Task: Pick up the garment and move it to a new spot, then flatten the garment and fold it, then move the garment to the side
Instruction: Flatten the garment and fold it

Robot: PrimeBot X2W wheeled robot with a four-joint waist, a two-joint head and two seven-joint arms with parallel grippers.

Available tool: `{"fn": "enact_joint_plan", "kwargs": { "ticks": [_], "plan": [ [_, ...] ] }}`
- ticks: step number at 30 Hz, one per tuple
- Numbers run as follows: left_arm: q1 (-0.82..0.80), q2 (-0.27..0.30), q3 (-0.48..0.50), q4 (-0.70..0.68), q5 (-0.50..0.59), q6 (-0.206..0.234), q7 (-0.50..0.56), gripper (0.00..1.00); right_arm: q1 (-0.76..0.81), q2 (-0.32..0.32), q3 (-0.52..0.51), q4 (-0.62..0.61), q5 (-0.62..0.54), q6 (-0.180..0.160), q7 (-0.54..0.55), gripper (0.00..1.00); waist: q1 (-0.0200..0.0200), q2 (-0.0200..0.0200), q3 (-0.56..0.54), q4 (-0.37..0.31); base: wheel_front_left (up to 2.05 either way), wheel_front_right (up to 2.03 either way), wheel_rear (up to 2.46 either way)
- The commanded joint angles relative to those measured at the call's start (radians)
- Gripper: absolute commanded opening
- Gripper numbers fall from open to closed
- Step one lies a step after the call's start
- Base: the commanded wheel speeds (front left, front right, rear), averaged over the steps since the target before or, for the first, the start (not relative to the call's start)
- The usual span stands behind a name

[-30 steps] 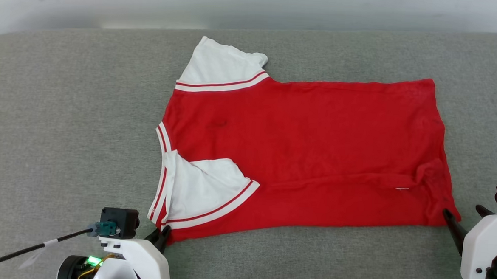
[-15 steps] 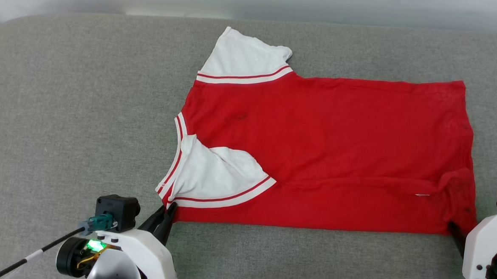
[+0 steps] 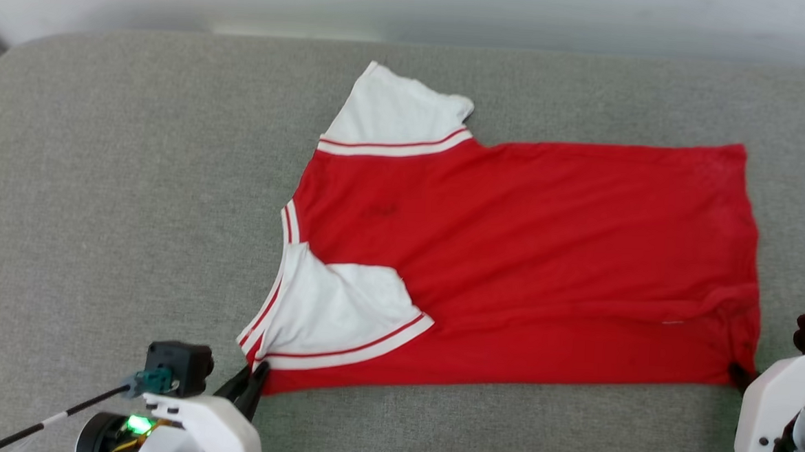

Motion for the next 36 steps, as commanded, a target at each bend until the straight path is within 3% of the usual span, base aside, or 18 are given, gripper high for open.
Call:
{"fn": "enact_joint_plan", "kwargs": {
  "ticks": [1,10,17,23,24,25,26,31,36],
  "plan": [
    [0.026,0.015,0.012,0.002,-0.005,0.005,0.004,0.0,0.036,0.015,-0.001,-0.001,0.011,0.0,0.001,0.0,0.0,0.0,-0.029,-0.01,0.0,0.0,0.0],
    [0.216,0.101,0.019,-0.078,-0.028,0.047,0.033,0.0,0.204,0.045,-0.085,-0.17,-0.004,-0.001,0.057,0.0,0.0,0.0,-0.122,-0.039,0.0,0.0,0.0],
    [0.266,0.092,-0.003,-0.072,-0.045,0.039,0.037,0.0,0.289,0.074,-0.115,-0.228,-0.013,-0.001,0.092,0.0,0.0,0.0,-0.133,-0.047,0.0,0.0,0.0],
    [0.243,0.052,-0.027,0.009,-0.069,-0.017,0.002,0.0,0.31,0.074,-0.106,-0.192,-0.052,-0.001,0.1,0.0,0.0,0.0,-0.14,-0.05,0.0,0.0,0.0],
    [0.239,0.045,-0.031,0.025,-0.071,-0.025,-0.005,0.0,0.311,0.078,-0.102,-0.183,-0.054,-0.001,0.101,0.2,0.0,0.0,-0.142,-0.051,0.0,0.0,0.0],
    [0.236,0.041,-0.034,0.04,-0.072,-0.031,-0.012,0.29,0.312,0.084,-0.099,-0.177,-0.055,-0.001,0.102,0.96,0.0,0.0,-0.145,-0.051,0.0,0.0,0.0],
    [0.234,0.04,-0.035,0.053,-0.071,-0.036,-0.017,1.0,0.312,0.087,-0.098,-0.171,-0.055,-0.001,0.099,1.0,0.0,0.0,-0.147,-0.051,0.0,0.0,0.0],
    [0.204,0.021,-0.017,0.078,-0.05,-0.059,-0.109,1.0,0.283,0.094,-0.096,-0.178,-0.044,0.0,0.06,1.0,0.0,0.0,-0.162,-0.05,0.0,0.0,0.0],
    [0.168,0.008,0.02,0.075,-0.011,-0.102,-0.293,1.0,0.246,0.087,-0.107,-0.211,-0.051,0.0,-0.009,1.0,0.0,0.0,-0.181,-0.05,0.0,0.0,0.0]
  ]
}}
